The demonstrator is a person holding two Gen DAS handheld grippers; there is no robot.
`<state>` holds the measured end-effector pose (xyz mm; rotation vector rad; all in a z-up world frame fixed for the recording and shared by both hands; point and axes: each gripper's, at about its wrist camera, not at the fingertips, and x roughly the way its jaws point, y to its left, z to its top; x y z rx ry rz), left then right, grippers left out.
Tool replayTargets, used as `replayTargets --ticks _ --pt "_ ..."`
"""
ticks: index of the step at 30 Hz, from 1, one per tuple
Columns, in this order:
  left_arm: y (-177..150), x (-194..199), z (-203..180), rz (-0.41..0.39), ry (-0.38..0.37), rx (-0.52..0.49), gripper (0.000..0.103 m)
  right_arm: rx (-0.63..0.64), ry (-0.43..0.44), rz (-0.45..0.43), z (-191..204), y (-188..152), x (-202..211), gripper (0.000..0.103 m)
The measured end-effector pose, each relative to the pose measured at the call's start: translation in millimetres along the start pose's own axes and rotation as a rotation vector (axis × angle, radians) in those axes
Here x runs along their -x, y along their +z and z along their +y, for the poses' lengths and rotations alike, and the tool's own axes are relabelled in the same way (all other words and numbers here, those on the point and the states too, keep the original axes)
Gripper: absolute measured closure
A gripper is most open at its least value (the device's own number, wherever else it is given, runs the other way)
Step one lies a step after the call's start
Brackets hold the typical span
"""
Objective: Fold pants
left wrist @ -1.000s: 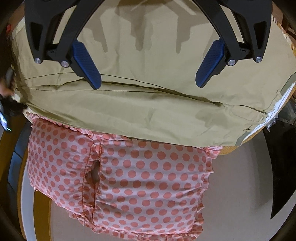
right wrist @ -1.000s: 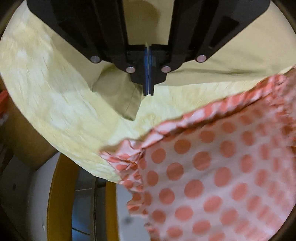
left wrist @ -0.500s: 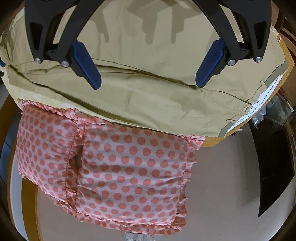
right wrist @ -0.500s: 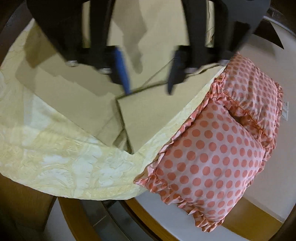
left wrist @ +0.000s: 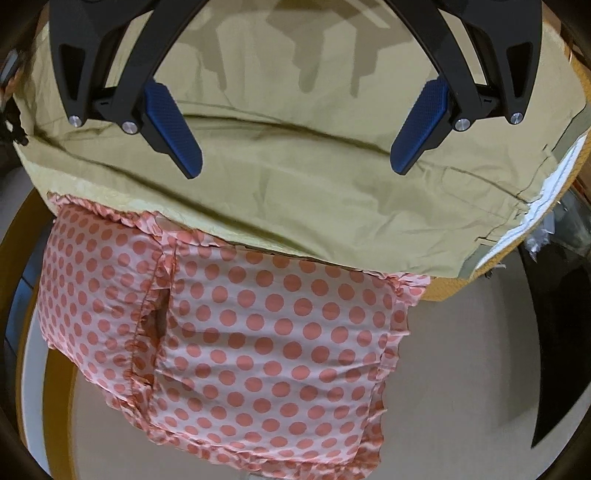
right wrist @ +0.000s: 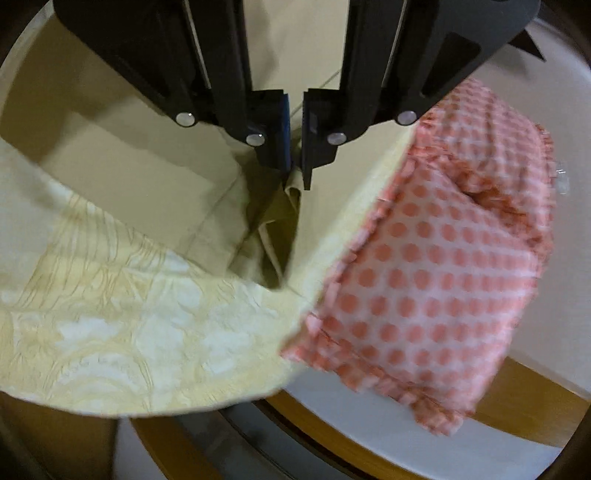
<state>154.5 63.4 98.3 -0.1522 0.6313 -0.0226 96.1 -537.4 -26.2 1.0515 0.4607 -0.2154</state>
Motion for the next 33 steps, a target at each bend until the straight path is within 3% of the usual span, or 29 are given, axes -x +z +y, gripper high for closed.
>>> replayTargets --ticks 3,9,13,14,16,17,18,19,21,23,28,30,33 --pt "14.0 -18.6 11.8 0.043 -0.042 0.045 0.001 -0.015 0.1 -0.053 -4.4 -2.8 27.0 0.099" --pt "38.3 -85.4 38.3 0.214 -0.116 0.221 0.003 0.03 0.174 -0.149 9.5 1.2 60.7 0.099" --pt "50.0 -129.9 45.5 0.29 -0.083 0.294 0.012 0.053 0.188 -0.159 14.6 5.4 67.7 0.099" --pt "51.6 -136.0 46.1 0.298 -0.069 0.296 0.018 0.058 0.188 -0.16 14.5 6.1 68.7 0.099" --pt "55.3 -156.7 50.1 0.336 -0.035 0.302 0.039 0.064 0.184 -0.16 15.9 7.4 66.2 0.099" --pt "55.5 -164.8 54.5 0.357 -0.034 0.319 0.056 0.065 0.184 -0.16 16.4 7.6 65.9 0.099" --pt "54.3 -171.6 59.1 0.373 -0.047 0.346 0.079 0.064 0.187 -0.159 16.8 7.3 66.1 0.099" --pt "51.8 -175.1 66.6 0.368 -0.083 0.391 0.091 0.066 0.188 -0.158 16.8 7.4 66.3 0.099" --pt "47.4 -165.5 75.4 0.348 -0.113 0.439 0.095 0.073 0.186 -0.152 16.9 5.8 66.9 0.099" --pt "44.6 -125.3 73.8 0.266 -0.12 0.397 0.095 0.09 0.182 -0.149 14.3 5.6 73.1 0.099" --pt "7.0 10.3 56.1 0.082 -0.122 0.267 0.095 0.126 0.13 -0.167 -2.2 2.3 93.3 0.099" --pt "-29.5 52.3 51.3 0.072 -0.096 0.228 0.095 0.118 0.097 -0.154 -16.3 -1.3 96.1 0.099" --pt "-72.0 74.4 49.0 0.126 -0.07 0.21 0.095 0.07 0.041 -0.115 -43.8 -9.0 93.4 0.099"
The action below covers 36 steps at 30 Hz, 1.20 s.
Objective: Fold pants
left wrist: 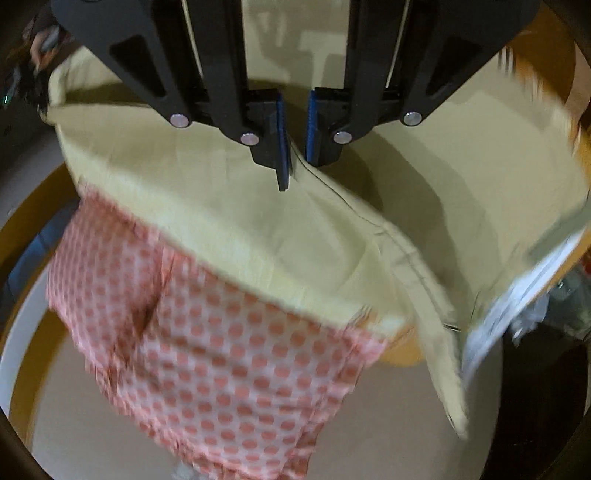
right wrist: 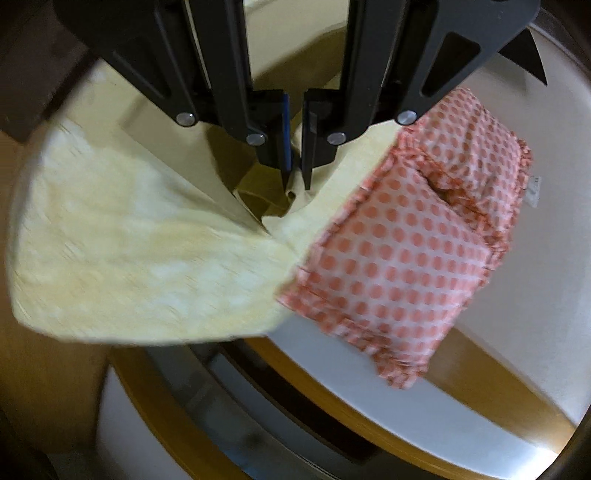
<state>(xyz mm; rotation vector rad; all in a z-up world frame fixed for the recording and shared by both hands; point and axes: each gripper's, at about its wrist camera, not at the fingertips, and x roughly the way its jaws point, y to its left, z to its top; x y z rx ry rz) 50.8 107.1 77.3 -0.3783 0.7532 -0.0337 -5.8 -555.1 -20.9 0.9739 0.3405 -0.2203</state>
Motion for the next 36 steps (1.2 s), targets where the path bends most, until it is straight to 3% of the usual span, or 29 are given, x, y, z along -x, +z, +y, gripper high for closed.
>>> replayTargets --ticks 3,7,19,21,22,23,25,27,29,31,36 --pt "-37.2 5.9 7.7 0.043 0.015 0.019 0.095 -0.043 -0.038 0.019 -24.3 -7.5 -0.2 0.099" --pt "-63.4 16.0 7.5 0.025 0.049 -0.013 0.095 -0.073 -0.056 0.028 -42.0 -11.5 4.0 0.099" --pt "-83.1 15.2 9.4 0.015 0.026 -0.049 0.095 -0.035 -0.138 0.046 -48.7 -17.1 11.6 0.097" --pt "-86.0 16.1 7.6 0.014 0.028 -0.08 0.095 0.022 -0.192 0.051 -41.1 -18.5 15.1 0.09" --pt "-87.4 19.4 6.9 0.006 0.023 -0.101 0.094 0.037 -0.195 0.049 -38.1 -19.2 19.8 0.08" --pt "-88.4 22.4 6.6 0.003 0.018 -0.116 0.094 0.047 -0.197 0.042 -36.1 -19.4 24.5 0.059" --pt "-89.7 30.2 7.0 -0.003 -0.004 -0.136 0.094 0.076 -0.245 -0.006 -31.6 -19.2 40.1 0.03" --pt "-89.5 40.2 8.7 -0.013 -0.022 -0.138 0.093 0.071 -0.23 -0.046 -33.4 -16.9 51.4 0.035" --pt "-89.1 47.1 8.0 -0.025 -0.026 -0.145 0.093 0.015 -0.219 -0.047 -41.2 -13.7 54.2 0.063" --pt "-88.1 52.7 5.9 -0.035 -0.026 -0.15 0.093 -0.037 -0.187 -0.02 -49.7 -13.4 51.2 0.073" --pt "-81.8 63.9 0.6 -0.077 -0.048 -0.143 0.093 -0.058 -0.183 0.01 -52.6 -14.3 38.8 0.074"
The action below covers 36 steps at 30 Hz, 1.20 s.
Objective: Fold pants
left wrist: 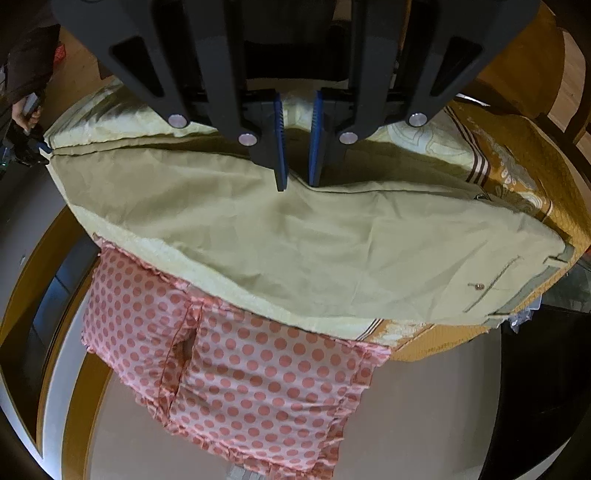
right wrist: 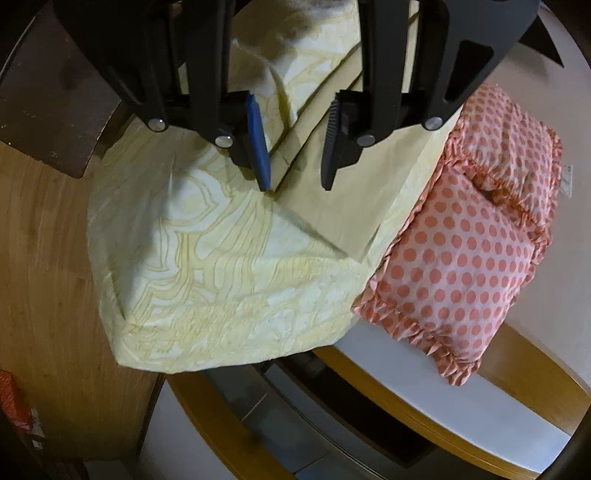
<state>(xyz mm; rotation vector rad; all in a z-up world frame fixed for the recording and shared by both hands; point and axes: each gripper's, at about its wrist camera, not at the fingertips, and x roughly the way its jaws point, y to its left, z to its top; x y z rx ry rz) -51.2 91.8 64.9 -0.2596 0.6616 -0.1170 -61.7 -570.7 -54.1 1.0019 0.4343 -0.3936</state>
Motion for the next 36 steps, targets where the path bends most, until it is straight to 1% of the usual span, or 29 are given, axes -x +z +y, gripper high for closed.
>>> replayTargets --ticks 2,3,4,5,6,8,11,13,14,15,16,17,18,19,20,21,22,24,25,26,28,30,31,33,35,36 --pt "-0.2 6.5 -0.9 -0.024 -0.014 -0.002 0.093 -0.012 -0.015 -0.016 -0.9 5.6 -4.3 0.073" --pt "0.0 9.7 -1.2 -0.035 -0.014 -0.001 0.093 -0.016 -0.025 -0.01 -1.9 7.7 -7.6 0.073" --pt "-0.1 13.3 -0.1 -0.048 -0.01 0.005 0.093 -0.012 -0.025 0.003 -3.3 9.4 -12.1 0.079" --pt "0.1 15.4 1.3 -0.058 -0.007 0.014 0.093 -0.002 -0.028 0.003 -2.4 9.7 -14.6 0.091" --pt "0.4 16.6 3.1 -0.065 -0.004 0.023 0.093 0.023 -0.033 0.004 -1.6 9.4 -15.4 0.094" --pt "2.0 17.0 6.3 -0.076 0.014 0.038 0.093 0.057 -0.022 -0.025 0.3 8.5 -11.0 0.1" --pt "5.4 15.3 8.1 -0.083 0.028 0.036 0.093 0.085 -0.029 -0.058 3.1 8.5 -0.1 0.102" --pt "8.1 13.3 9.8 -0.09 0.037 0.031 0.092 0.086 -0.075 -0.068 0.3 5.9 6.8 0.102" --pt "9.2 12.1 11.4 -0.093 0.042 0.03 0.086 0.083 -0.085 -0.062 -2.1 4.4 6.9 0.101" --pt "11.5 9.4 13.4 -0.099 0.051 0.028 0.075 0.079 -0.088 -0.045 -4.7 2.5 5.0 0.096" --pt "12.8 8.2 16.4 -0.105 0.062 0.027 0.068 0.065 -0.092 -0.035 -6.8 1.7 4.3 0.082" --pt "14.2 6.9 18.6 -0.11 0.074 0.028 0.053 0.034 -0.083 -0.019 -10.2 1.3 4.4 0.062" --pt "16.1 5.7 20.6 -0.122 0.086 0.03 0.047 0.011 -0.032 -0.018 -11.5 0.7 6.6 0.053" --pt "18.0 5.0 21.6 -0.133 0.091 0.022 0.047 0.016 -0.029 -0.023 -9.0 -0.2 8.5 0.044" --pt "19.4 4.7 22.0 -0.138 0.098 0.014 0.046 0.04 -0.049 -0.031 -3.3 -1.7 9.7 0.043" --pt "21.5 3.6 21.1 -0.148 0.11 -0.004 0.043 0.061 -0.055 -0.032 1.3 -3.5 8.8 0.043" --pt "23.1 2.9 21.4 -0.156 0.12 -0.016 0.041 0.079 -0.041 -0.013 6.1 -7.4 3.0 0.045" --pt "25.5 1.5 21.6 -0.172 0.139 -0.031 0.037 0.107 -0.035 -0.016 13.5 -15.8 -2.4 0.051" --pt "26.2 0.4 22.7 -0.178 0.148 -0.034 0.036 0.112 -0.028 -0.008 16.6 -19.6 -4.8 0.051" --pt "26.1 -0.5 24.4 -0.183 0.156 -0.035 0.035 0.121 -0.021 -0.014 20.6 -25.1 -4.6 0.062" --pt "25.1 -4.7 28.9 -0.18 0.177 -0.032 0.034 0.124 0.034 0.031 25.8 -36.5 -11.3 0.072" --pt "22.7 -9.0 34.3 -0.173 0.189 -0.024 0.033 0.154 0.059 0.02 31.2 -45.3 -14.5 0.085" --pt "21.2 -12.5 37.9 -0.164 0.197 -0.016 0.033 0.171 0.047 0.003 33.6 -48.7 -17.3 0.097" --pt "17.1 -20.9 45.7 -0.136 0.203 0.003 0.031 0.189 0.056 -0.022 34.6 -48.7 -19.7 0.1" --pt "11.7 -30.5 53.6 -0.095 0.201 0.025 0.031 0.216 0.077 -0.041 45.7 -46.8 -18.4 0.1" --pt "8.2 -36.0 58.1 -0.074 0.199 0.038 0.031 0.242 0.104 -0.051 58.3 -46.2 -15.3 0.1"
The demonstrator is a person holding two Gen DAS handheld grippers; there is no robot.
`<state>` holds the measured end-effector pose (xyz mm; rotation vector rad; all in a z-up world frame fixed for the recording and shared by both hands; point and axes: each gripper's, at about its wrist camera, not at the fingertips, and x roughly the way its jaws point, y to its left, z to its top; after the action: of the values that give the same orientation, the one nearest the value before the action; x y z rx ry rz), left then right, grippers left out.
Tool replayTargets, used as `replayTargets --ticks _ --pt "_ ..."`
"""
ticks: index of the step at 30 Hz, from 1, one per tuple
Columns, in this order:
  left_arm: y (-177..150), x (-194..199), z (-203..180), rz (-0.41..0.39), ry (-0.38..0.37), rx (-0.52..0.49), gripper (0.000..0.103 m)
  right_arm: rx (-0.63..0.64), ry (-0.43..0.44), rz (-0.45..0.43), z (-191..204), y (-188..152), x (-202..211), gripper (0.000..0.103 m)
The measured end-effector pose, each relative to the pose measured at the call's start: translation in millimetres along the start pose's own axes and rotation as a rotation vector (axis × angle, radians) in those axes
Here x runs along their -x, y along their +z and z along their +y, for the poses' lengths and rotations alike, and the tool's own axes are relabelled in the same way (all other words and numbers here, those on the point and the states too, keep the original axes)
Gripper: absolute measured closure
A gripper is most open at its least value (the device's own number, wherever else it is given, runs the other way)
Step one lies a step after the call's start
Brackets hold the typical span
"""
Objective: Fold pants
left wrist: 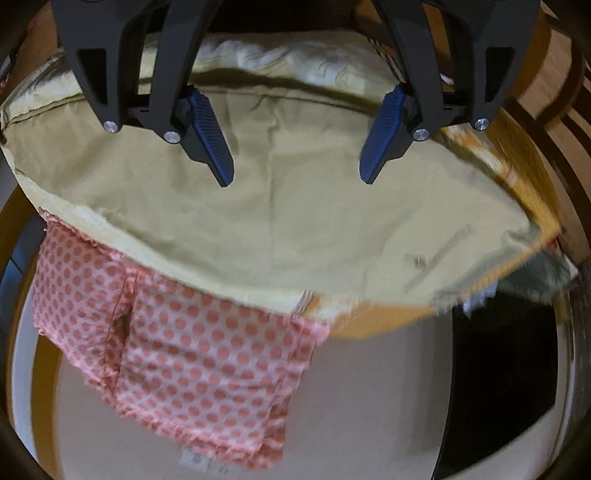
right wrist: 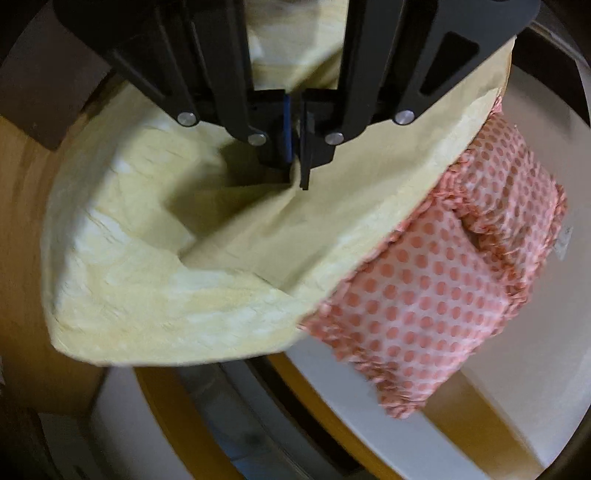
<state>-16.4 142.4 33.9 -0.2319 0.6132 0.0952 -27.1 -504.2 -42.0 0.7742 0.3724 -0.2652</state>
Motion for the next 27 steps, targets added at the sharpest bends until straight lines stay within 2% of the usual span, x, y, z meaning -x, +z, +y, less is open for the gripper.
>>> replayTargets --ticks 2,4,7,8,9,11,12,13,14,16,18,20,21,23,25,26,27 --pt "-4.4 -1.1 1.7 -0.01 0.002 -0.003 0.031 0.07 0.069 -0.008 35.0 6.6 1.5 0.1" --pt "-5.2 -0.3 1.3 -0.014 0.007 -0.003 0.031 0.153 0.18 0.006 84.4 7.4 0.5 0.1" --pt "-3.0 4.0 6.3 -0.023 -0.013 0.036 0.031 0.316 0.376 0.085 170.3 -14.8 -4.3 0.1" --pt "-1.6 6.8 8.3 -0.03 -0.019 0.05 0.031 0.383 0.46 0.134 203.6 -32.8 -6.6 0.1" --pt "-0.4 9.9 9.8 -0.038 -0.017 0.062 0.031 0.431 0.507 0.17 224.5 -47.7 -6.9 0.1" --pt "2.6 15.8 14.3 -0.05 -0.003 0.072 0.031 0.574 0.613 0.289 274.4 -99.2 -11.5 0.099" --pt "4.0 18.2 17.0 -0.057 0.009 0.073 0.031 0.686 0.644 0.381 297.9 -135.7 -15.8 0.098" --pt "4.9 21.4 21.4 -0.066 0.031 0.075 0.031 0.786 0.645 0.445 310.5 -164.8 -17.2 0.088" --pt "5.4 23.9 26.0 -0.073 0.048 0.08 0.031 0.886 0.635 0.499 317.9 -191.3 -16.5 0.062" --pt "5.4 28.7 40.0 -0.085 0.085 0.099 0.031 1.009 0.603 0.53 319.6 -223.0 -8.1 0.031" --pt "5.0 30.5 56.0 -0.091 0.127 0.125 0.031 1.062 0.64 0.52 315.2 -233.5 7.5 0.032" --pt "5.8 30.5 70.5 -0.1 0.166 0.163 0.031 1.056 0.656 0.433 315.9 -226.1 20.8 0.034" --pt "6.4 30.4 78.9 -0.106 0.183 0.188 0.031 1.042 0.632 0.375 316.9 -219.0 20.8 0.036" --pt "7.4 31.5 92.3 -0.118 0.21 0.228 0.031 1.033 0.538 0.336 323.0 -217.0 9.1 0.045" --pt "10.3 30.2 107.5 -0.124 0.227 0.275 0.031 1.097 0.41 0.443 325.4 -232.4 -18.0 0.049" --pt "12.5 29.1 116.4 -0.124 0.234 0.306 0.031 1.121 0.393 0.482 323.4 -240.3 -25.1 0.049" --pt "14.4 28.1 123.0 -0.125 0.23 0.325 0.031 1.106 0.42 0.459 321.2 -236.6 -21.5 0.047"
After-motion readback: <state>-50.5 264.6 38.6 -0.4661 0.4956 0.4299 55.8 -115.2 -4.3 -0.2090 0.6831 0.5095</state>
